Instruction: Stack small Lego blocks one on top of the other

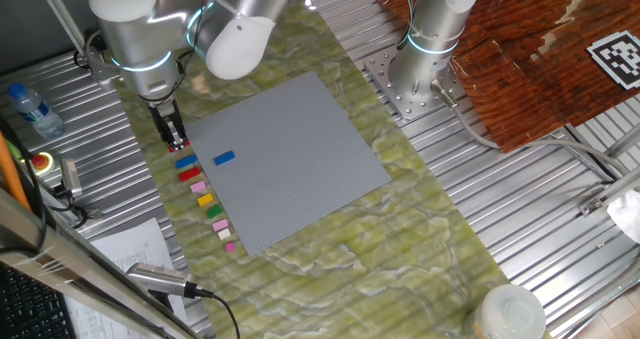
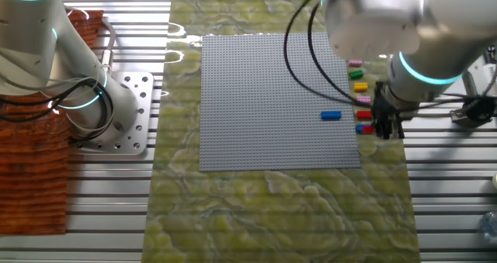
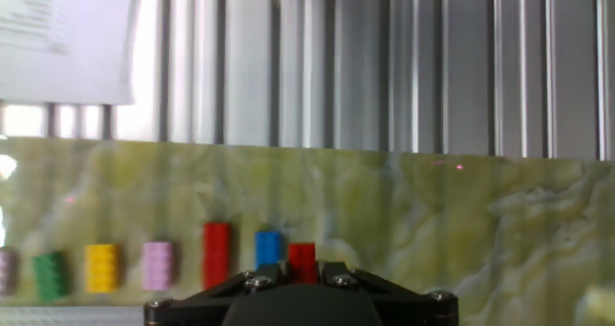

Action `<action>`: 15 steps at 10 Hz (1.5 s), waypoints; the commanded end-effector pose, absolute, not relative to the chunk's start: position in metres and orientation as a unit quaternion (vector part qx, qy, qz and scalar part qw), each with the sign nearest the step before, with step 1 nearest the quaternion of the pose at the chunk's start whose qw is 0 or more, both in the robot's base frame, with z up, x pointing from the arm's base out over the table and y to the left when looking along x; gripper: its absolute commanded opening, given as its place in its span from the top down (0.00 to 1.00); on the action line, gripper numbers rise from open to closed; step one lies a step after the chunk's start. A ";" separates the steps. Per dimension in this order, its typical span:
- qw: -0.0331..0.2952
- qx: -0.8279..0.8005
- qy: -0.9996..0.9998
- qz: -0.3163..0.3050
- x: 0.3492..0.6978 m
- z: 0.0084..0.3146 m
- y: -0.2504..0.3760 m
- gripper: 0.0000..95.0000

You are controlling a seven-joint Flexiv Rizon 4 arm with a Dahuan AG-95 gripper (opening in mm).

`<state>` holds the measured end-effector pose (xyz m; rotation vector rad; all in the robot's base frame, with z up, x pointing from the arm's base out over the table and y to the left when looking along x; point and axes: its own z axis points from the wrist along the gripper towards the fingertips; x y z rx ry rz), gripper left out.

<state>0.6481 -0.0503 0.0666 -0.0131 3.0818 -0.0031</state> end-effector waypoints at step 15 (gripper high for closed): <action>0.002 0.023 1.000 0.000 0.632 0.080 -0.003 1.00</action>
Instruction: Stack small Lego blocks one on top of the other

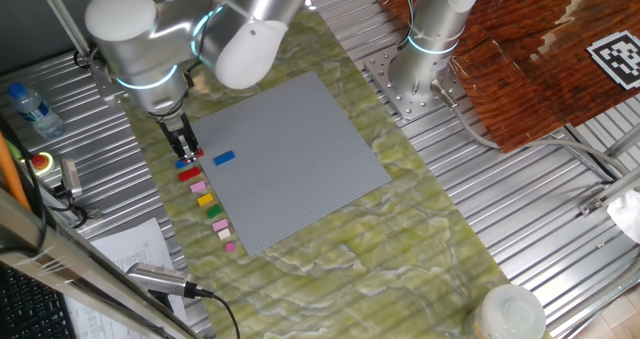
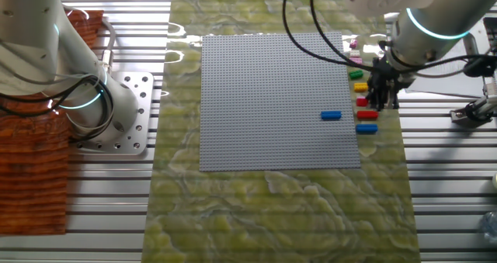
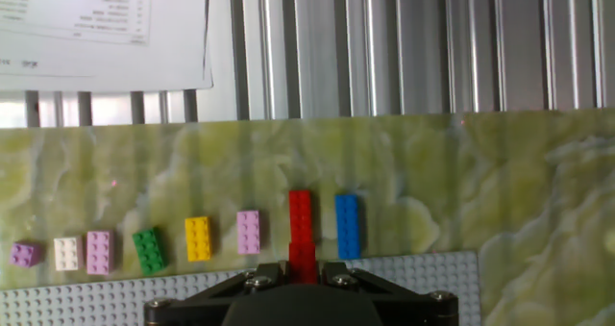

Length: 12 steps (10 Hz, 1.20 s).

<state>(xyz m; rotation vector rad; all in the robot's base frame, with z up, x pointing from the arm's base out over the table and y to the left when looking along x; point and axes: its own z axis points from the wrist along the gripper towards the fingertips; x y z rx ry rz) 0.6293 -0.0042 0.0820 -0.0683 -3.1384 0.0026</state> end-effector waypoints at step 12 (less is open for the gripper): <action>-0.003 0.000 -1.000 0.000 0.624 0.072 0.006 1.00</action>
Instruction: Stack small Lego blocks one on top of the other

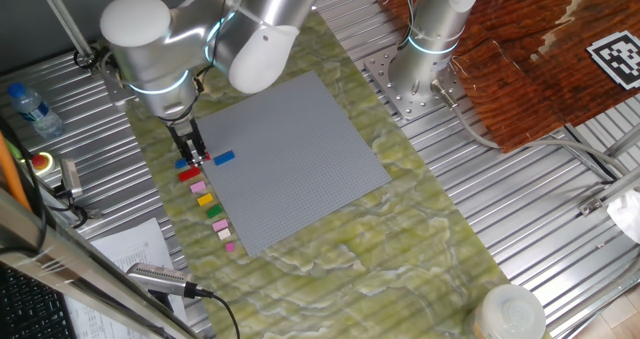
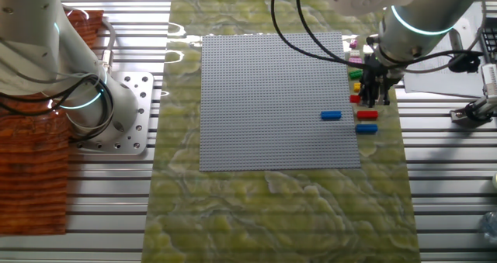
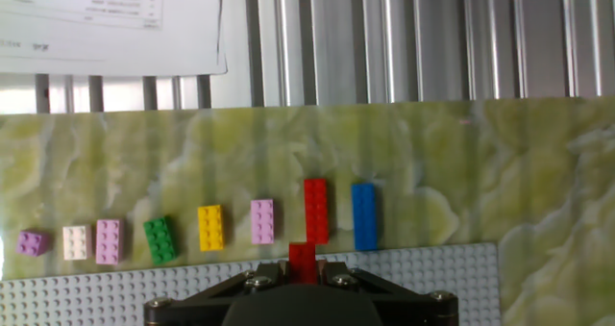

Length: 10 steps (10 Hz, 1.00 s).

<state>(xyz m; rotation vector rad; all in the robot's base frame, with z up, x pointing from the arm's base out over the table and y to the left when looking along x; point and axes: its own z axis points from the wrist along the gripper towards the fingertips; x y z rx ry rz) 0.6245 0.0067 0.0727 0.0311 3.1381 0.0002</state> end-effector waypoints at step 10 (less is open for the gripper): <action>0.019 -0.024 1.000 -0.001 0.586 0.057 0.003 1.00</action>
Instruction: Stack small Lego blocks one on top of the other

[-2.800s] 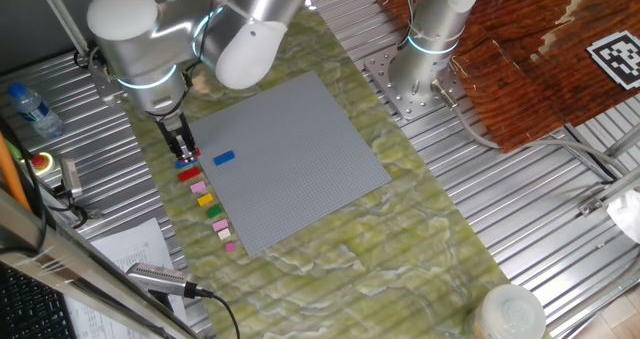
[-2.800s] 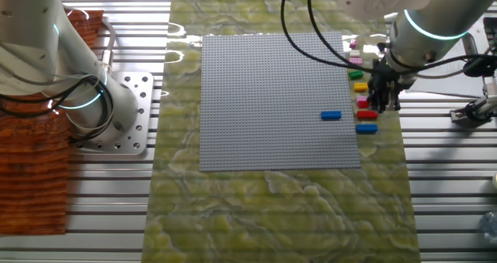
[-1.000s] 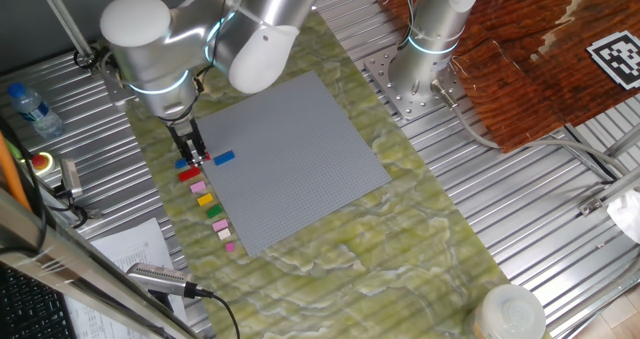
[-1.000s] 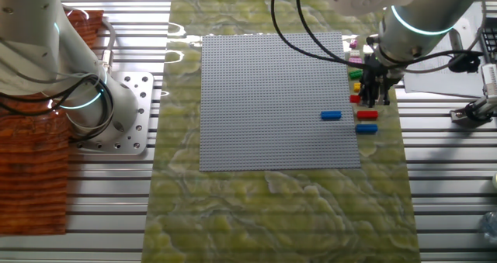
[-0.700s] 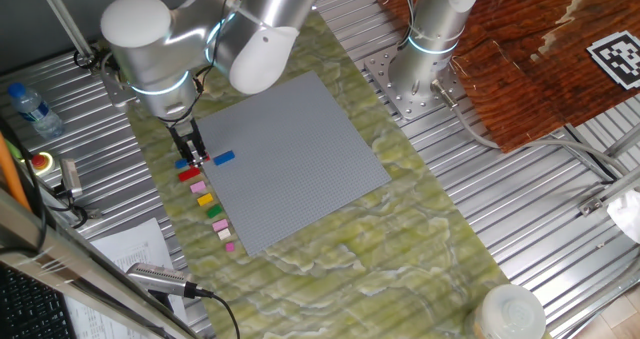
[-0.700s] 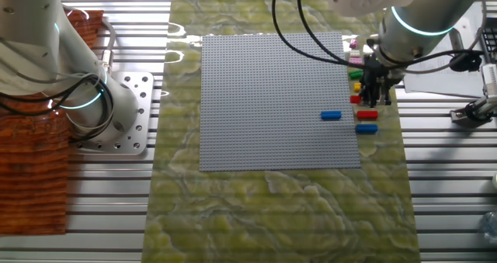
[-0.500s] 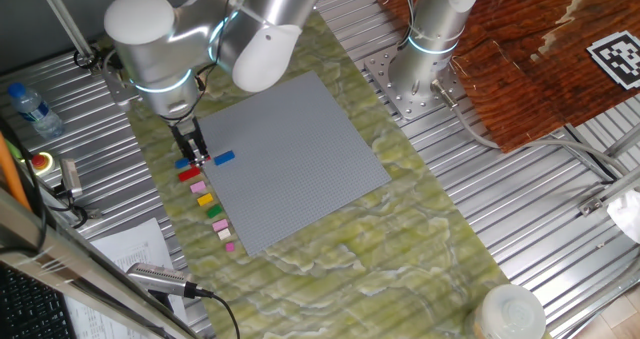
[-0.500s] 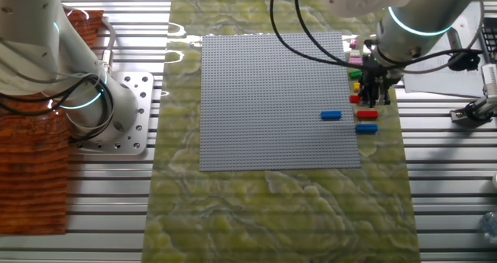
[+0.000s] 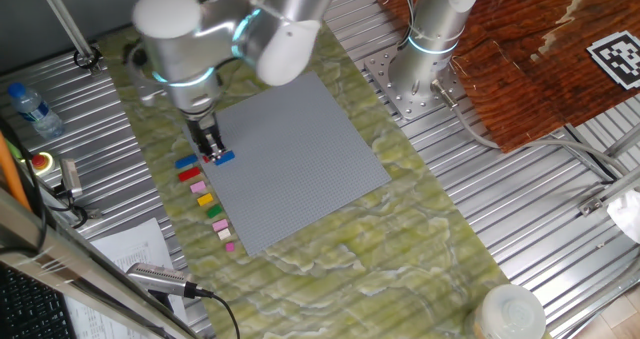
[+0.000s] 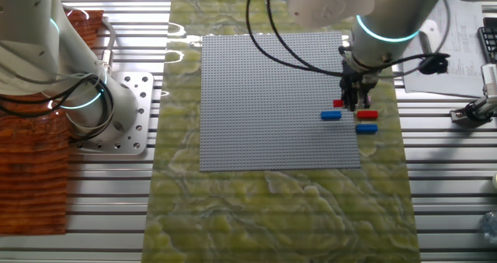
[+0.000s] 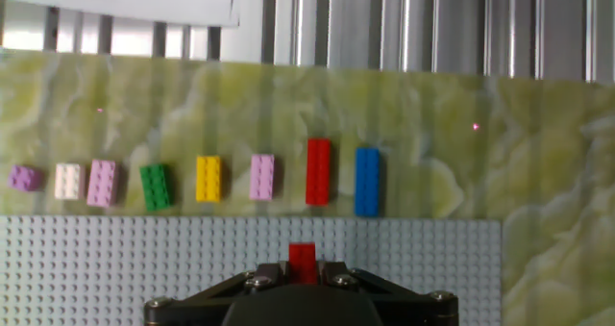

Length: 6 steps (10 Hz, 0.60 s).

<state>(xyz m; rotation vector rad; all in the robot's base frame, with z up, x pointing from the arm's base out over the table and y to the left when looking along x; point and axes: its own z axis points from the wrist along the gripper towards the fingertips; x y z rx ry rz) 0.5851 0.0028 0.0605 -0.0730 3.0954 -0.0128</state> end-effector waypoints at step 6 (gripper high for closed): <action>0.037 -0.033 0.999 -0.004 0.563 0.046 -0.003 1.00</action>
